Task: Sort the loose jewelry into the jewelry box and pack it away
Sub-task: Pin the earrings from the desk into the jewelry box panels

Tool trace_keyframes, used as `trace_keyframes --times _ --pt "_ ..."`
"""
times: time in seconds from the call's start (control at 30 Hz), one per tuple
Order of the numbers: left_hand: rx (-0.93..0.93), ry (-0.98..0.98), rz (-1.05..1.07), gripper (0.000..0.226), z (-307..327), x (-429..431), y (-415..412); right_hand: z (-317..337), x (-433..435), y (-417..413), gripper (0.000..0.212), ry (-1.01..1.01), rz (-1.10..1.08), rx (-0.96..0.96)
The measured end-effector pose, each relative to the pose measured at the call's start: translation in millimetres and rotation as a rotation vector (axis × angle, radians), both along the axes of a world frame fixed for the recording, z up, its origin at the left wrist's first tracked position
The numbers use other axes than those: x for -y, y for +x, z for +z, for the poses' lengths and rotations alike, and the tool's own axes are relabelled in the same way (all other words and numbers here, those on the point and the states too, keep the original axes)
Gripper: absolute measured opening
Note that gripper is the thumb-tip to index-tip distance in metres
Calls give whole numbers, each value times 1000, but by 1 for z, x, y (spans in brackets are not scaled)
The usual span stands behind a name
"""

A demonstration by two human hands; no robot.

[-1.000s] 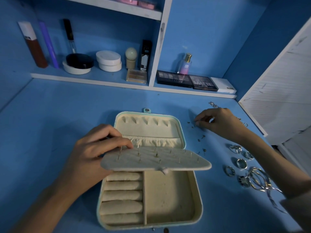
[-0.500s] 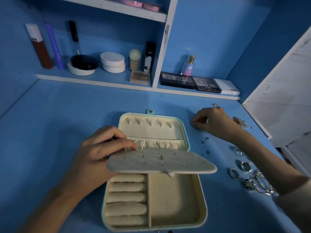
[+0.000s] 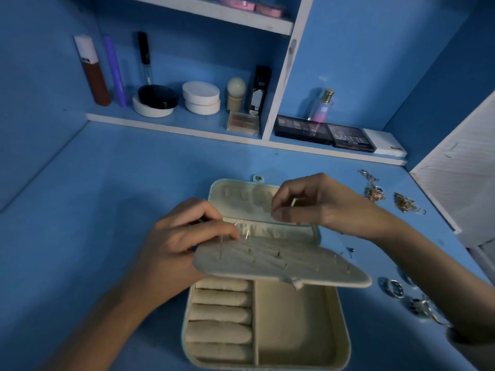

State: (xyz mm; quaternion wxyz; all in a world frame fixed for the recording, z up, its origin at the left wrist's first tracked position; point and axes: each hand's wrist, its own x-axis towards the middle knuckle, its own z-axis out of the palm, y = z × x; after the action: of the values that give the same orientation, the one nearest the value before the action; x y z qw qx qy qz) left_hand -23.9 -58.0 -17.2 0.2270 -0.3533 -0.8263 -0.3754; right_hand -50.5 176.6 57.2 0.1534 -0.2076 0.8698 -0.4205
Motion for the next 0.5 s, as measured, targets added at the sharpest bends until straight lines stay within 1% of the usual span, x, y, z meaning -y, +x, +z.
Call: trace_keyframes --times 0.03,0.13,0.2,0.3,0.4,0.5 --pt "1 9 -5 20 0 0 0 -3 4 -1 4 60 38 -41" --pt "7 34 -24 19 -1 1 0 -16 10 -12 3 266 101 -251" --pt "3 31 -23 19 -2 0 0 -21 9 -17 2 336 127 -350" --pt "0 22 -9 19 -1 0 0 -25 9 -20 2 381 164 -455" --pt "5 10 -4 17 -1 1 0 -26 10 -20 8 379 175 -531" --pt "4 3 -10 18 -1 1 0 -27 9 -22 6 370 161 -541"
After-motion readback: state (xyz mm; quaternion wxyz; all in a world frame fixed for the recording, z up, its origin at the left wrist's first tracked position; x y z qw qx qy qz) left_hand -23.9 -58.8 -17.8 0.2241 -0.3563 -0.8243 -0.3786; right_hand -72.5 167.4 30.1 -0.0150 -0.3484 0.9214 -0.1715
